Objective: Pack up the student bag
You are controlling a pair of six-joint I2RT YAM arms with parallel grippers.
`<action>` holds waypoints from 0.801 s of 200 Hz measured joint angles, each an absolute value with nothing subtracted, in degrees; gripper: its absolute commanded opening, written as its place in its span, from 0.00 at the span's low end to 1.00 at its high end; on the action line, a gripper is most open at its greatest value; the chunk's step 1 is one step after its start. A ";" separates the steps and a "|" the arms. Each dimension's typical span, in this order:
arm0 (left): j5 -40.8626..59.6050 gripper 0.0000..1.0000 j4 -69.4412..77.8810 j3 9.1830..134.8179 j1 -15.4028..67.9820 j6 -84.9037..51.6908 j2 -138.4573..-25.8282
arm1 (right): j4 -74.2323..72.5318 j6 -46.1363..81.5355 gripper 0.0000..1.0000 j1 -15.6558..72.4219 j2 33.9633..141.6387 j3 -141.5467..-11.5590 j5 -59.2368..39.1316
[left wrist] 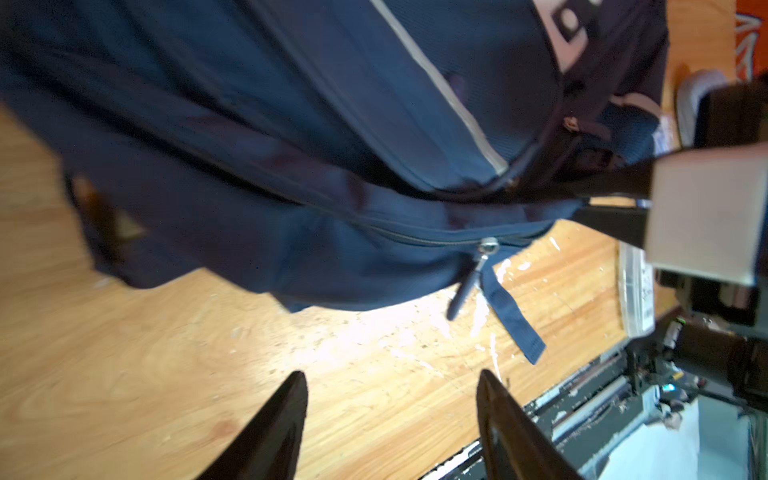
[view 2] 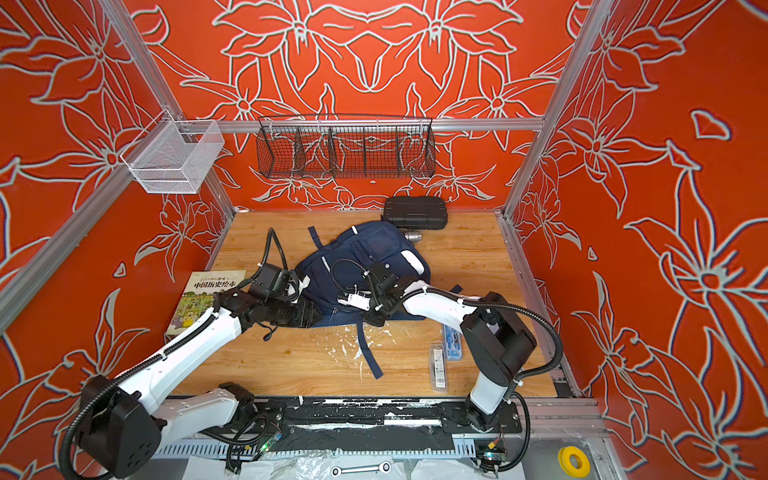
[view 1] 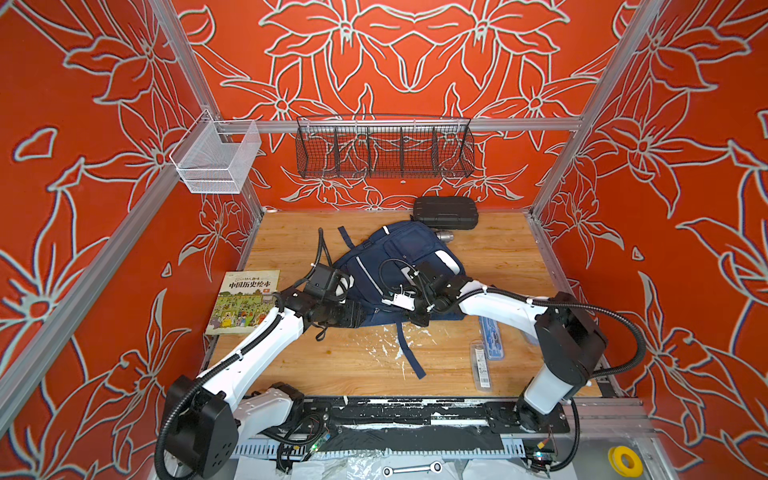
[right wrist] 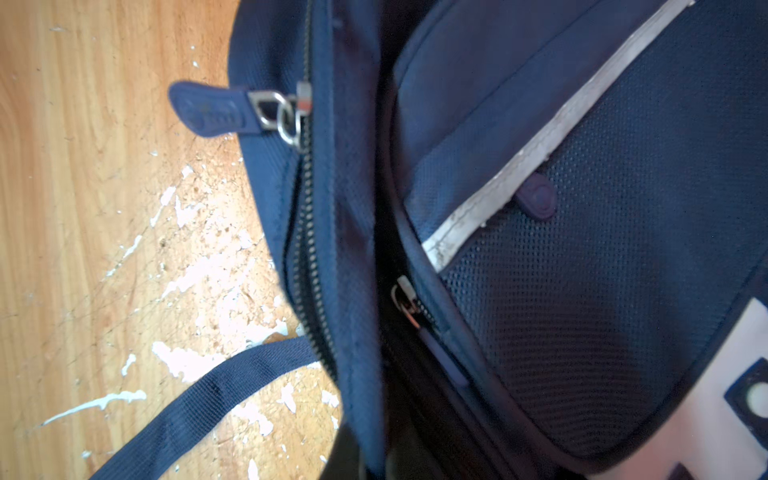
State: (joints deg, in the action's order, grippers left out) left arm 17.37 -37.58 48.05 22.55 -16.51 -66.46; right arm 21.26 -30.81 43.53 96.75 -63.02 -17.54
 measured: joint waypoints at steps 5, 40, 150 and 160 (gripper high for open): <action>17.65 0.60 -36.91 47.90 23.11 -16.53 -66.89 | 21.30 -30.81 0.00 43.48 96.75 -63.07 -17.78; 18.15 0.55 -33.26 49.21 26.33 -16.29 -73.82 | 21.50 -30.59 0.00 43.46 96.75 -63.11 -18.98; 18.06 0.01 -30.76 50.46 28.40 -15.44 -78.11 | 21.80 -27.88 0.00 43.46 96.75 -63.13 -19.00; 17.89 0.00 -30.83 50.46 28.51 -14.98 -77.82 | 21.80 -27.75 0.00 43.46 96.75 -63.16 -18.98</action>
State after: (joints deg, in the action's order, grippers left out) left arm 17.89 -30.83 50.46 28.51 -14.98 -77.82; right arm 21.80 -27.75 43.46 96.75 -63.16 -18.98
